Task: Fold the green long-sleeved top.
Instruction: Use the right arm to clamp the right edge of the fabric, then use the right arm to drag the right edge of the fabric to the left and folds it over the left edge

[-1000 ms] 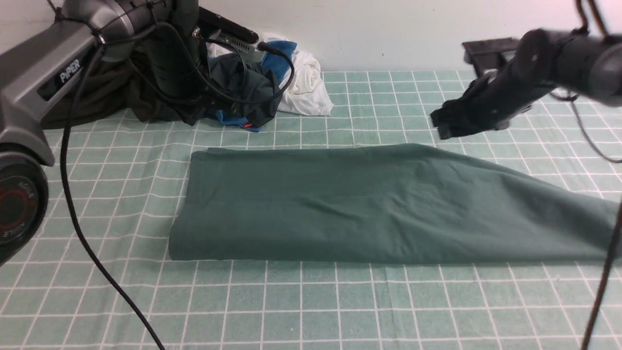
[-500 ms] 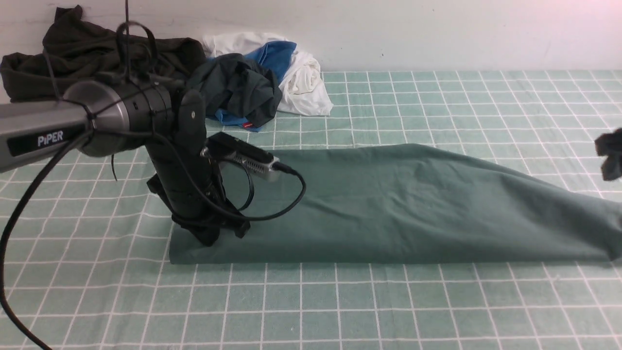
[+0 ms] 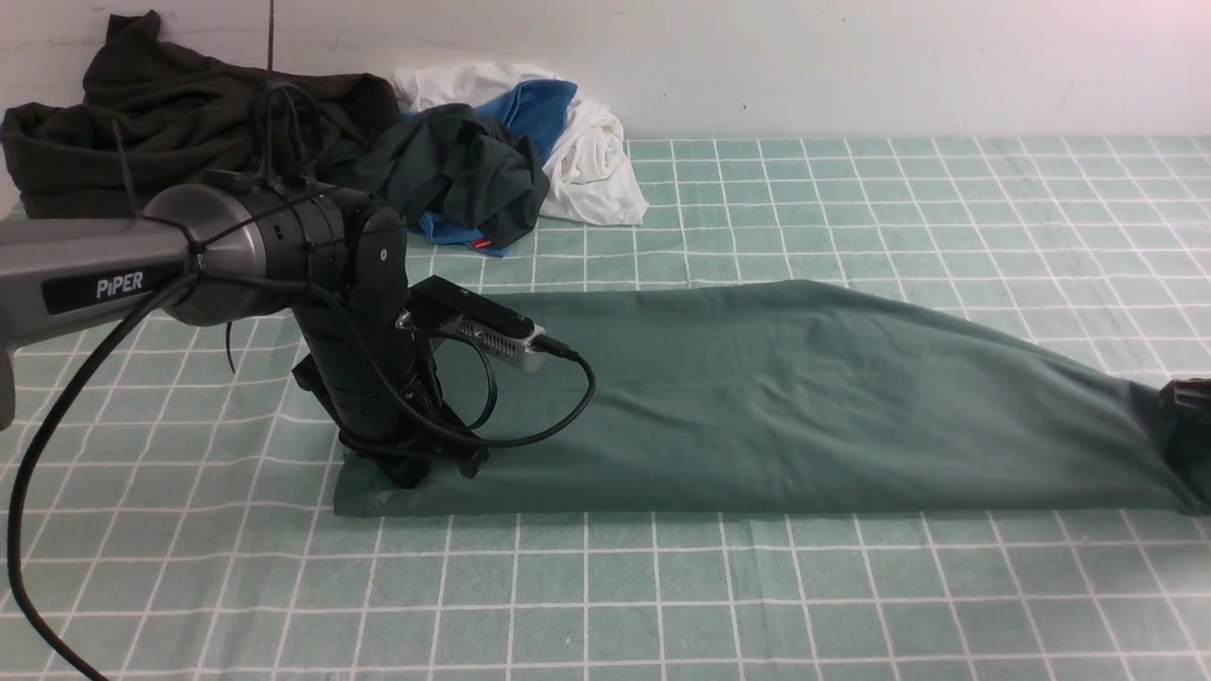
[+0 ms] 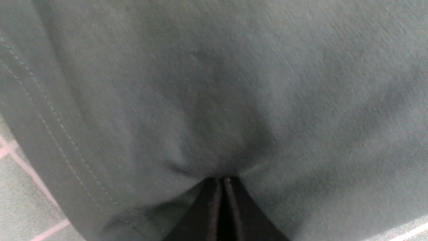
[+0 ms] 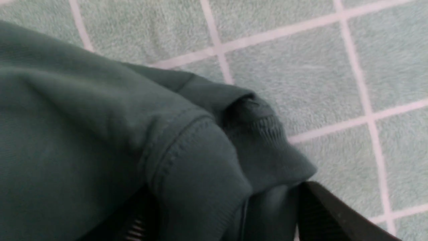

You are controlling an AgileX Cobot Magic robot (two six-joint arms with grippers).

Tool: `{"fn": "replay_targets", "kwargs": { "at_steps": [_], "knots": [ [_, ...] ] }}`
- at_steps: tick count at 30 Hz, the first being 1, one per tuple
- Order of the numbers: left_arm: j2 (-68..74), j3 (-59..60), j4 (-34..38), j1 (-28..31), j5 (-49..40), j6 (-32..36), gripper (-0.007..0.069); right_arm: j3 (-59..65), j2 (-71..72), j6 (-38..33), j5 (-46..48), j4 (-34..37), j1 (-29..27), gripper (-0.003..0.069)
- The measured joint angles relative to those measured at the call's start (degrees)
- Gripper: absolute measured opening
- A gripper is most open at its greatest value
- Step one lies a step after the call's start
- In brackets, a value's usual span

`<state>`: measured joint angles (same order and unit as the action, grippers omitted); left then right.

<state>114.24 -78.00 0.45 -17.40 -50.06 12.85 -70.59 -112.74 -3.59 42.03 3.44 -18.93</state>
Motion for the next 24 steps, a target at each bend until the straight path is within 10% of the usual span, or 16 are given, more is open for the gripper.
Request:
{"fn": "replay_targets", "kwargs": {
  "at_steps": [12, 17, 24],
  "knots": [
    [-4.8, 0.6, -4.0, 0.0, -0.8, -1.0, -0.0003, -1.0, 4.8, -5.4, 2.7, 1.7, 0.0, 0.0027],
    [-16.6, 0.7, -7.9, 0.0, -4.2, -6.0, -0.0003, -7.9, 14.8, -3.3, 8.3, -0.1, 4.1, 0.0022],
    [-32.6, 0.7, -9.0, 0.0, -8.8, -8.2, -0.0003, -21.6, 19.8, -3.8, 13.4, 2.9, 25.9, 0.0022]
  ]
}}
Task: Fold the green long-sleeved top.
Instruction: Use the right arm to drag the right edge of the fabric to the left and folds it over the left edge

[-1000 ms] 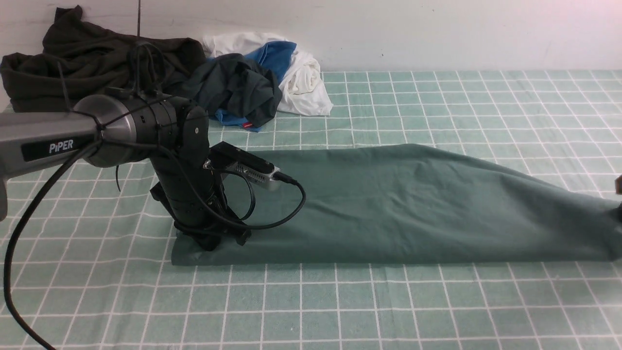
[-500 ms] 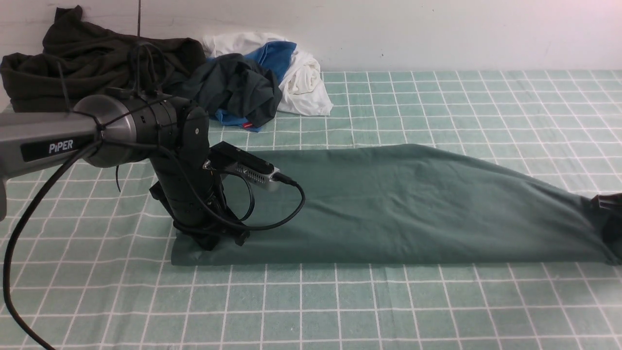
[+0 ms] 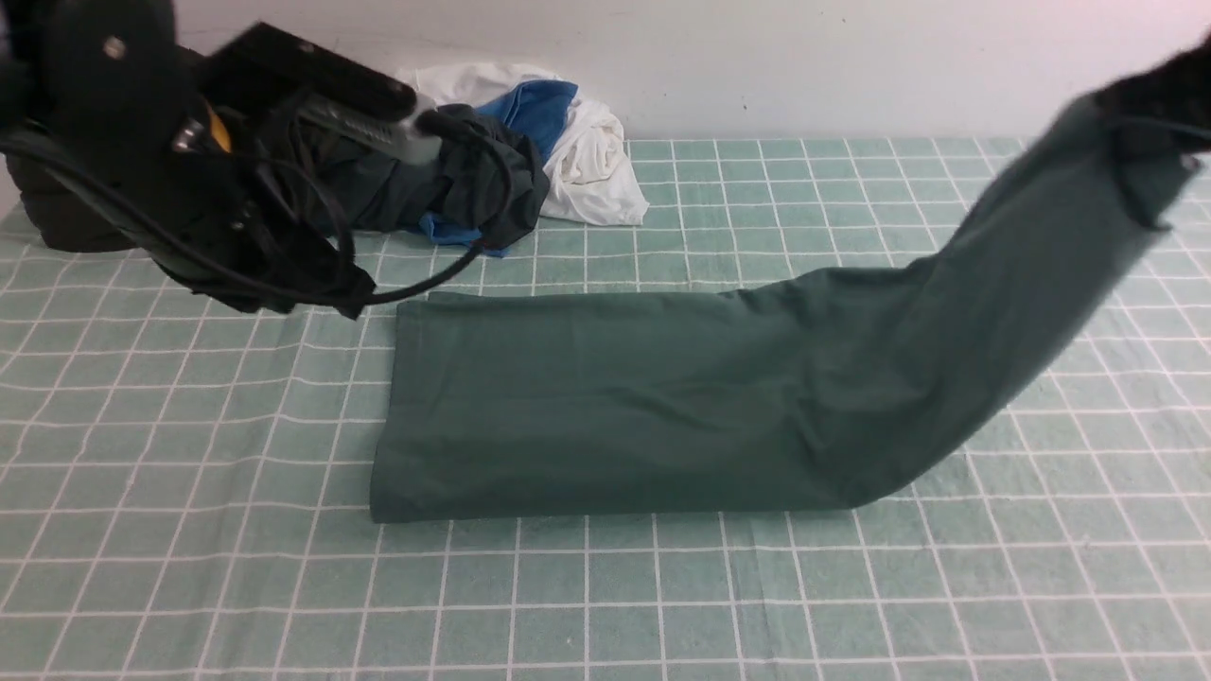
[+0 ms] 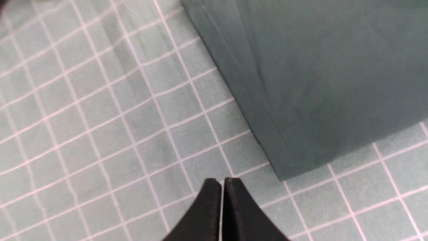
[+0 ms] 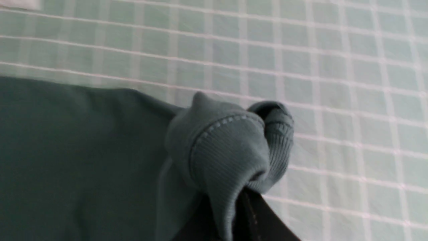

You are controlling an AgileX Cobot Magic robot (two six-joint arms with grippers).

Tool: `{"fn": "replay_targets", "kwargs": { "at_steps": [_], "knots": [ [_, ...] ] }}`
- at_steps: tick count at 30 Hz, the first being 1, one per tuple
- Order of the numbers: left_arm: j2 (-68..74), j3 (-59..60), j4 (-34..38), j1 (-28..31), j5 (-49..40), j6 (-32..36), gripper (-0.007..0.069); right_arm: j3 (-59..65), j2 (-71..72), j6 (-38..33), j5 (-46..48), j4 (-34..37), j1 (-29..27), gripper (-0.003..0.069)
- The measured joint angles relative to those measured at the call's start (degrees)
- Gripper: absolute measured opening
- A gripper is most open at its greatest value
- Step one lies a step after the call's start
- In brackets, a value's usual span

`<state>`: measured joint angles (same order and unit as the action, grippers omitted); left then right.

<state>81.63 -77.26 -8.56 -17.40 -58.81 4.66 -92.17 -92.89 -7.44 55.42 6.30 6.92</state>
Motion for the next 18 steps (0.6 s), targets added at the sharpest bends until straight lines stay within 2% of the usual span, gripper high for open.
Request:
{"fn": "replay_targets", "kwargs": {
  "at_steps": [8, 12, 15, 17, 18],
  "knots": [
    [-14.6, 4.1, -3.1, 0.0, -6.0, -1.6, -0.0003, -8.1, -11.8, 0.1, -6.9, 3.7, 23.6, 0.0022],
    [-23.4, 9.9, -5.8, 0.0, -6.6, -4.7, -0.0003, -12.3, -21.1, 1.1, -10.7, 6.6, 29.8, 0.0024],
    [-28.0, 13.1, -6.3, 0.0, -7.1, -5.3, -0.0003, -15.5, -26.1, 1.2, -11.4, 8.2, 31.9, 0.0036],
    [-31.7, 16.8, -6.5, 0.0, -7.1, -6.0, -0.0003, -19.1, -30.5, 1.3, -11.4, 10.6, 33.2, 0.0076],
    [-33.6, 19.2, -6.5, 0.0, -7.1, -6.4, -0.0003, -21.5, -32.7, 1.3, -11.2, 12.5, 33.5, 0.0122]
  ]
}}
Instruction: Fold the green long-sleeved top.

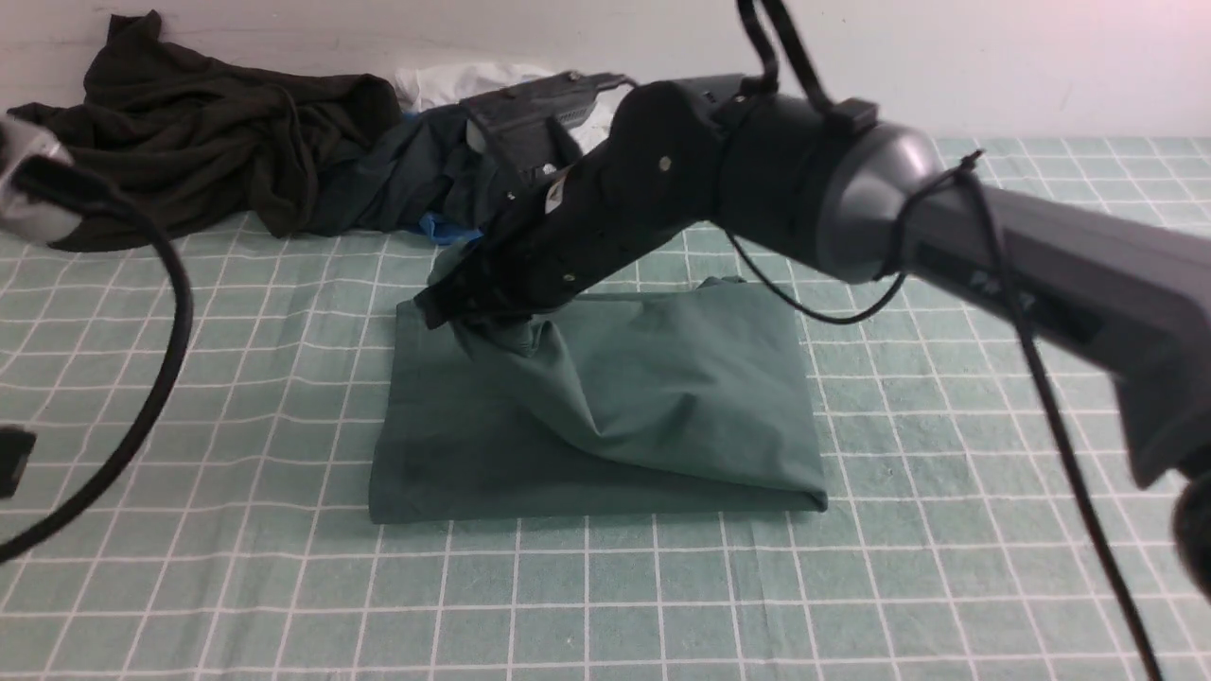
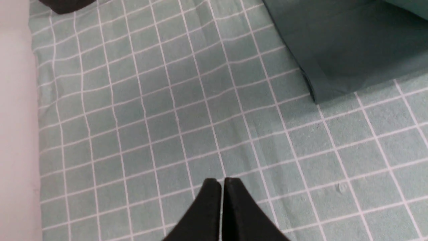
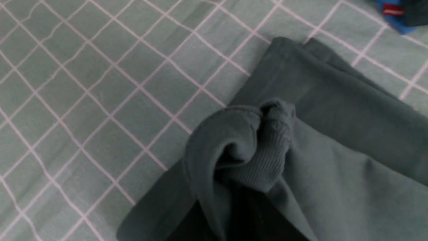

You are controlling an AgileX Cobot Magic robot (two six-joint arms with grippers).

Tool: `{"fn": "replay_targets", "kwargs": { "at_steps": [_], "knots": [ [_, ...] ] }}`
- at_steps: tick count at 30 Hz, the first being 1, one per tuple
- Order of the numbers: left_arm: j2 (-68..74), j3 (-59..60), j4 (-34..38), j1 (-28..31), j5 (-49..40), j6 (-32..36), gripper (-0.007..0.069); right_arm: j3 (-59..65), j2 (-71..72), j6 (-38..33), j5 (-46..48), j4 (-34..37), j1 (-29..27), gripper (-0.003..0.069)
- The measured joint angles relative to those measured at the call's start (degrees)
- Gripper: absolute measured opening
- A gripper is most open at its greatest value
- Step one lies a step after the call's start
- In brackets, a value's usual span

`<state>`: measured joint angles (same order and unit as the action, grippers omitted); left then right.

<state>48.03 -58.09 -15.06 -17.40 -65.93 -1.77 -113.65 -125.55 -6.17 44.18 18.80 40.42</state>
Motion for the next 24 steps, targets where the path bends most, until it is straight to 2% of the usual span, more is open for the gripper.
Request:
{"fn": "replay_targets", "kwargs": {
  "at_steps": [2, 3, 5, 6, 8, 9, 10, 11, 13, 18, 24],
  "knots": [
    [-2.8, 2.9, 0.0, 0.0, 0.0, -1.0, -0.0003, -2.7, -1.7, -0.5, 1.2, 2.3, 0.2, 0.0201],
    [-3.1, 3.2, 0.0, 0.0, 0.0, -1.1, -0.0003, -2.9, -1.9, -0.6, 1.4, 2.5, 0.2, 0.0211],
    [-7.0, 7.3, -0.1, 0.0, 0.0, -2.3, -0.0003, -6.6, -2.2, -1.8, 5.3, 2.1, 0.1, 0.0348],
    [-7.3, 7.3, -0.1, 0.0, 0.0, -2.4, -0.0003, -6.6, -2.2, -1.9, 5.3, 2.1, 0.0, 0.0348],
    [-11.0, 10.0, -0.1, 0.0, 0.0, -3.8, -0.0003, -8.5, -2.0, -1.0, 9.2, -2.1, -0.5, 0.0416],
    [-11.3, 10.0, -0.1, 0.0, 0.0, -3.9, -0.0003, -8.5, -2.0, -1.0, 9.2, -2.1, -0.5, 0.042],
    [-14.1, 11.6, -0.1, 0.0, 0.0, -4.7, -0.0003, -8.6, -2.0, 1.7, 12.3, -7.1, -0.8, 0.0437],
    [-14.3, 11.6, -0.1, 0.0, 0.0, -4.9, -0.0003, -8.5, -2.0, 1.7, 12.3, -7.1, -0.8, 0.0438],
    [-17.4, 13.4, -0.1, 0.0, 0.1, -6.1, -0.0003, -7.9, -3.3, 4.8, 14.9, -11.4, -0.9, 0.0441],
    [-20.9, 16.7, -0.1, 0.0, 1.0, -7.3, -0.0003, -6.9, -7.6, 5.1, 17.3, -11.8, 1.1, 0.0441],
    [-25.9, 20.8, -0.1, 0.0, 6.6, -7.4, -0.0003, -7.5, -7.6, 2.3, 20.8, -11.0, 5.5, 0.0441]
  ]
}}
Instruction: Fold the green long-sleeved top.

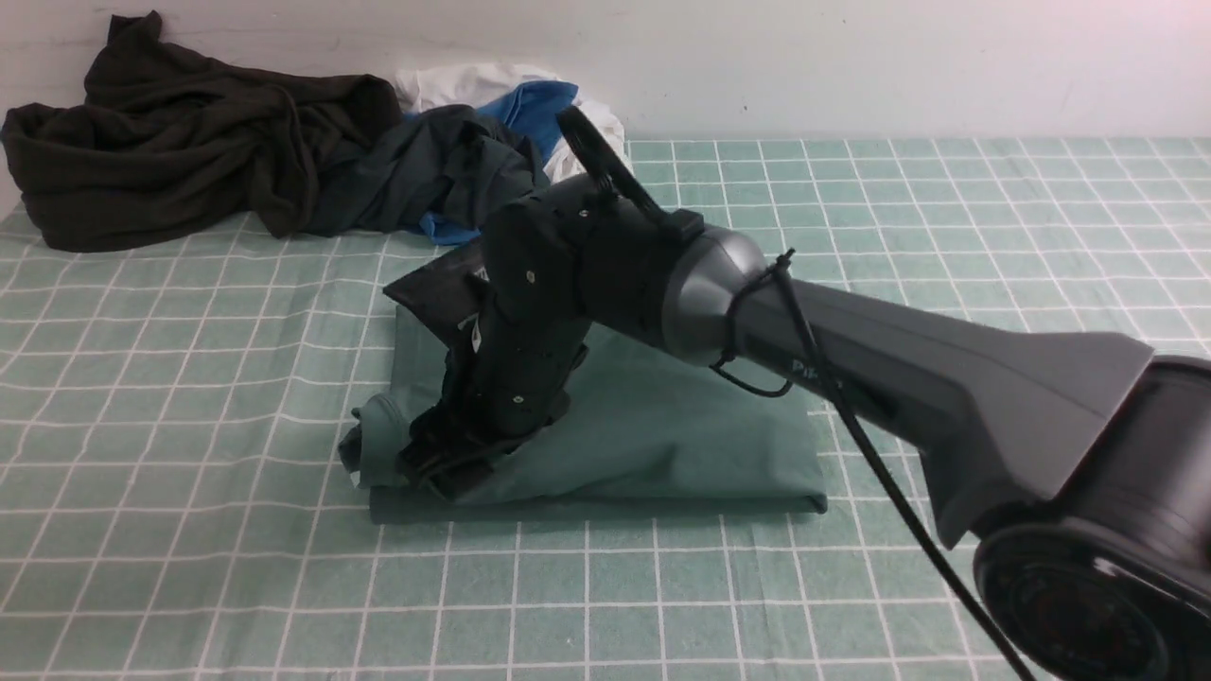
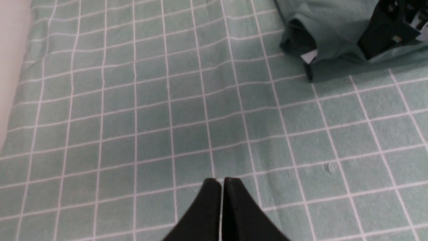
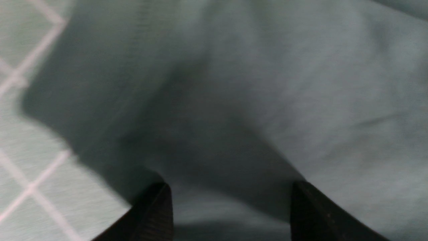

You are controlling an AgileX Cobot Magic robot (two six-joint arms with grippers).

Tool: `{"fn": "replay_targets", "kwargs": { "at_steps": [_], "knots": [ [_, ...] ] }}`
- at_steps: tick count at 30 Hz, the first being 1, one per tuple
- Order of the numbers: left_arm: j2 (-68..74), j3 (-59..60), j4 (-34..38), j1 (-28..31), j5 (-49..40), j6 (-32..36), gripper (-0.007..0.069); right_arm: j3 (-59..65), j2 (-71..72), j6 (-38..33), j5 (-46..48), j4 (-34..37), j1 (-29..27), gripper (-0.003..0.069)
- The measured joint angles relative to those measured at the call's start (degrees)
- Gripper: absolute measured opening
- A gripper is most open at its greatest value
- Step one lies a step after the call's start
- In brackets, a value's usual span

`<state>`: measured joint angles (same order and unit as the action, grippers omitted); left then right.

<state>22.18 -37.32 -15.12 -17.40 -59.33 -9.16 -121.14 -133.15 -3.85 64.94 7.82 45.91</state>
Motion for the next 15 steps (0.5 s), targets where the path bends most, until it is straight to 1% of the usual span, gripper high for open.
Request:
{"fn": "replay_targets", "kwargs": {
  "at_steps": [3, 6, 9, 11, 12, 13, 14, 15],
  "knots": [
    [-3.0, 1.5, -0.3, 0.0, 2.6, 0.0, -0.0003, -0.8, 6.6, -1.7, 4.2, -0.5, 0.3, 0.0441],
    [-3.4, 1.7, -0.8, 0.0, 2.6, 0.0, -0.0003, -0.1, 11.7, -2.0, 5.3, -1.9, 0.2, 0.044],
    [-3.5, 1.9, -1.4, 0.0, 2.6, 0.0, -0.0003, 7.6, 22.0, -2.1, 5.1, -4.4, 0.2, 0.0416],
    [-3.5, 1.9, -1.5, 0.0, 2.6, 0.0, -0.0003, 15.7, 28.8, -1.6, 2.1, -4.8, 0.2, 0.0382],
    [-3.5, 1.9, -1.5, 0.0, 2.6, 0.0, -0.0003, 16.5, 29.5, -1.6, 1.7, -4.8, 0.2, 0.0378],
    [-3.5, 1.9, -1.6, 0.0, 2.6, 0.0, -0.0003, 21.6, 33.5, -1.4, -1.0, -4.8, 0.2, 0.0356],
    [-3.5, 1.9, -1.6, 0.0, 2.6, 0.0, -0.0003, 23.3, 34.8, -1.3, -2.0, -4.8, 0.2, 0.0347],
    [-3.5, 1.9, -1.7, 0.0, 2.6, 0.0, -0.0003, 30.2, 40.7, -1.1, -5.9, -4.8, 0.2, 0.0309]
  ]
}}
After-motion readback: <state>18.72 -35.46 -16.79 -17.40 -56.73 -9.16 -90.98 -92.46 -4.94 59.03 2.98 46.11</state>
